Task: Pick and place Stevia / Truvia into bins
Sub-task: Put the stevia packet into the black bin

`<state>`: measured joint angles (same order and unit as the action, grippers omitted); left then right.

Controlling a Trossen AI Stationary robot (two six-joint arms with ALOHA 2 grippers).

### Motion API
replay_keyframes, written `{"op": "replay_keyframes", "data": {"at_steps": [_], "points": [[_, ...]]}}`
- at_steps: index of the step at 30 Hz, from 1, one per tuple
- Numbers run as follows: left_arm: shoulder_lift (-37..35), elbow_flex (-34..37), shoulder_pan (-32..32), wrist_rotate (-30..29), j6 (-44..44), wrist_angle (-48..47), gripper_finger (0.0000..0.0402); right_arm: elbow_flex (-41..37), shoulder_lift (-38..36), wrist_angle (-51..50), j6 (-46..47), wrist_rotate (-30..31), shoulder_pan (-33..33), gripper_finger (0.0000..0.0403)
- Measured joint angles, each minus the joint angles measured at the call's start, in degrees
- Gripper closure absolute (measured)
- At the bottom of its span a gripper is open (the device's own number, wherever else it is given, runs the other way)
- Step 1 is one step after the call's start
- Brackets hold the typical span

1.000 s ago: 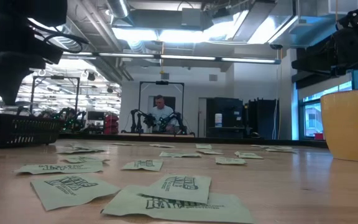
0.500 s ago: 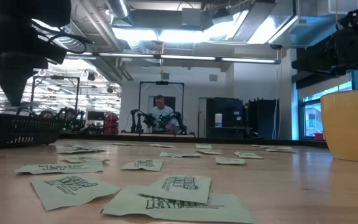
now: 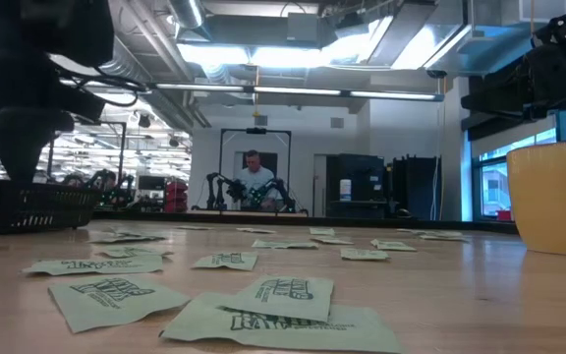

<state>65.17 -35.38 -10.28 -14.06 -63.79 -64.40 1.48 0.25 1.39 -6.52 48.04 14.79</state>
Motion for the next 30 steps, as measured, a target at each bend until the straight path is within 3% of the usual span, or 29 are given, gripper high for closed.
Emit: {"op": "replay_keyframes", "data": {"at_steps": [11, 20, 30], "points": [[0.00, 0.29, 3.31, 0.32, 1.60, 0.12, 0.0395, 0.00, 0.00, 0.02, 0.00, 0.01, 0.00, 0.0313], [0.00, 0.29, 3.32, -0.03, 2.27, 0.08, 0.0358, 0.00, 0.00, 0.02, 0.00, -0.01, 0.00, 0.0313], [-0.04, -5.15, 3.19, -9.41, 13.46, 0.50, 0.0353, 0.01, 0.00, 0.01, 0.02, -0.01, 0.00, 0.0313]]}}
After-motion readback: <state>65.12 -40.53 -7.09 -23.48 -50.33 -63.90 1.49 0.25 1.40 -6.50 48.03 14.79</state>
